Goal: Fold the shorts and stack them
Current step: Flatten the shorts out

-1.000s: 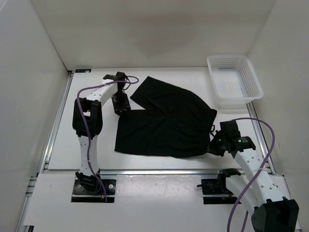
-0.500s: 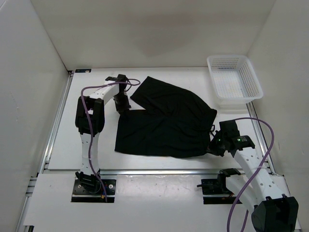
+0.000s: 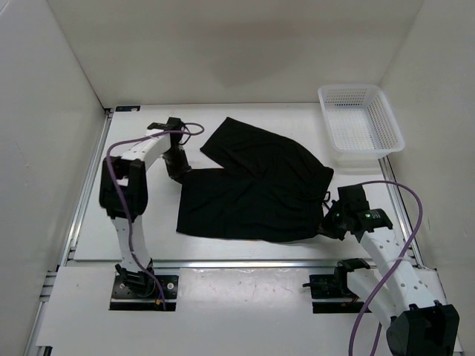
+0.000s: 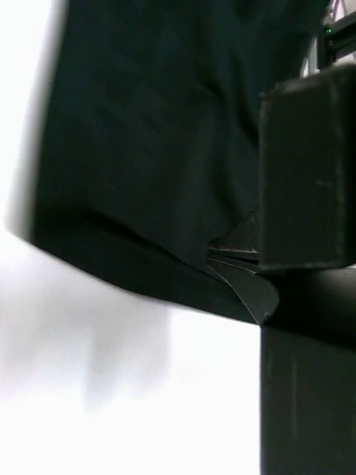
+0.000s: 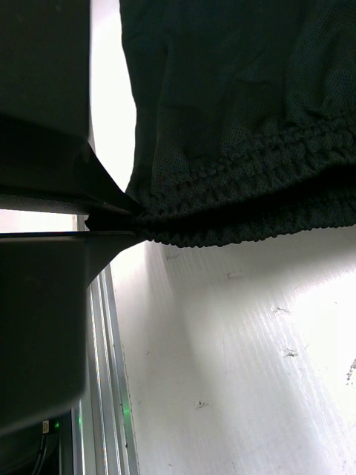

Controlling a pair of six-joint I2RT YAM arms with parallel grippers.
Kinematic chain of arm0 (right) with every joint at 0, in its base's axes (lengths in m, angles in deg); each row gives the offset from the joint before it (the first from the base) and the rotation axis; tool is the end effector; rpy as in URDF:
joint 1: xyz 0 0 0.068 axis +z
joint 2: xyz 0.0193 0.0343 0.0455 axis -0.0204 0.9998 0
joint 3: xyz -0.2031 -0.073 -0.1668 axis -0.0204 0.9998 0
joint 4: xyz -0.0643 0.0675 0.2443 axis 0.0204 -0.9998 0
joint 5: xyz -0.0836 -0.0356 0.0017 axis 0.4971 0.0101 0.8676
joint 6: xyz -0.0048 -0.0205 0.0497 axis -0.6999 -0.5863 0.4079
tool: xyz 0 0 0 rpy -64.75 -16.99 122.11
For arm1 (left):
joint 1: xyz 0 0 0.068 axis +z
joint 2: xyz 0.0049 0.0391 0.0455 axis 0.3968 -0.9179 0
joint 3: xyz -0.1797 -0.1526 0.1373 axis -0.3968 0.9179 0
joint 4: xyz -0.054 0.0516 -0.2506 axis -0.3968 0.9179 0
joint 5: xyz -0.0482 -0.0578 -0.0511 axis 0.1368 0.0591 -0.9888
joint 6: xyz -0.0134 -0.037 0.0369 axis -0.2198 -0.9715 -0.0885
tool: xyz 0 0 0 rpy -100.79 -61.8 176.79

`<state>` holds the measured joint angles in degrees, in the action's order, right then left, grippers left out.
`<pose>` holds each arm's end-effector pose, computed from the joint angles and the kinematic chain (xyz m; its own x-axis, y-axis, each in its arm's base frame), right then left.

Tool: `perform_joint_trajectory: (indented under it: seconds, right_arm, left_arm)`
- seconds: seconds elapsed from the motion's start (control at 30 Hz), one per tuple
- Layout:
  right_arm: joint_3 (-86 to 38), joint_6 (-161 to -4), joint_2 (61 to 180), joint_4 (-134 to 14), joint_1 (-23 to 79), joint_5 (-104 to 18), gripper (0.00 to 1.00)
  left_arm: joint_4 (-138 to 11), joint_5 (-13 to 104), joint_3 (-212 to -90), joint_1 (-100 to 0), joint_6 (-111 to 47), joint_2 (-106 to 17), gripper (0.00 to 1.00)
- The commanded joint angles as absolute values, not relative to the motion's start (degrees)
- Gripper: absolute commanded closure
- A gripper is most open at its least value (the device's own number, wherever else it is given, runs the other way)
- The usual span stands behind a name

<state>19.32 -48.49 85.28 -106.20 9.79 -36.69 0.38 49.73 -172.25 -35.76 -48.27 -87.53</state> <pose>0.1401 0.0282 0.2074 -0.7803 0.5167 -0.3523 0.4063 0.8471 0.3425 0.3901 -0.0880 0.1832 -0.9660 -0.2581 -0.0143 -0.2561 0.9631 -0.0828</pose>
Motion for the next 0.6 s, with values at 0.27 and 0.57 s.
perform_joint_trajectory:
  seconds: [0.27,0.57]
  right_arm:
    - [17.9,-47.6,84.6,-106.9,10.1,-36.5,1.0]
    - [17.3,-47.6,84.6,-106.9,10.1,-37.0,1.0]
  left_arm:
    - [-1.9,45.3,-133.1,-35.0,-59.7,-49.0,0.39]
    - [-6.3,44.9,-123.9,-37.0,-65.6,-46.7,0.44]
